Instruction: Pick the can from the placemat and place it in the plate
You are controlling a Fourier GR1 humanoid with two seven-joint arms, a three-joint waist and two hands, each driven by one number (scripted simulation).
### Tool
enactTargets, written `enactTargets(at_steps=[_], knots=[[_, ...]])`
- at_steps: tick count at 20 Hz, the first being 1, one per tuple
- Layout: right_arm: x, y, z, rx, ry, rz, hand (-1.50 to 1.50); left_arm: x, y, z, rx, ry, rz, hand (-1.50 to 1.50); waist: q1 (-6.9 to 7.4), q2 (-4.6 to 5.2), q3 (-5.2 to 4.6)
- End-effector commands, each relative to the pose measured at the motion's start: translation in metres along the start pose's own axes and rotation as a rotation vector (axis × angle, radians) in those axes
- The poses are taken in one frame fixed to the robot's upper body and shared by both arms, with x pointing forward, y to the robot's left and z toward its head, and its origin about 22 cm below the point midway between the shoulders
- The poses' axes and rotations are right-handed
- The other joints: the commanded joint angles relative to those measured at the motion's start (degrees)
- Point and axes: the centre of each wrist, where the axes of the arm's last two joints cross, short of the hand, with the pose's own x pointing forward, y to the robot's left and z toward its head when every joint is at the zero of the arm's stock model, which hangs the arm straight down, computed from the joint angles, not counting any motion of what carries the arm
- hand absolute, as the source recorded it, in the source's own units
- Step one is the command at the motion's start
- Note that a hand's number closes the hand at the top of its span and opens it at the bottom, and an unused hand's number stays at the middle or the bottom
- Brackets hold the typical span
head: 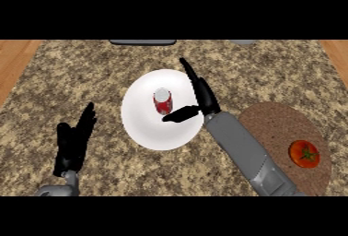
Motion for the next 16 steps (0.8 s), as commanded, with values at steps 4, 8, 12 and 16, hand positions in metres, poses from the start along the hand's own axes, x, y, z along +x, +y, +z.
enactTargets(at_steps=[4, 8, 12, 16], knots=[[-0.008, 0.004, 0.002, -0.036, 0.024, 0.043, -1.50, -0.004, 0.010, 0.000, -0.006, 0.008, -0.006, 0.00, 0.35, 0.07, 0.00], [-0.024, -0.011, 0.003, -0.066, 0.049, 0.069, -1.50, 0.011, 0.003, 0.000, 0.019, -0.013, -0.006, 0.00, -0.23, -0.02, 0.00], [-0.036, -0.006, 0.013, -0.070, 0.085, 0.095, -1.50, -0.002, -0.028, 0.007, 0.010, -0.006, -0.002, 0.00, 0.21, 0.09, 0.02], [-0.036, -0.027, 0.007, -0.081, 0.075, 0.100, -1.50, -0.003, 0.007, 0.001, 0.003, 0.001, -0.009, 0.00, -0.27, 0.00, 0.00]])
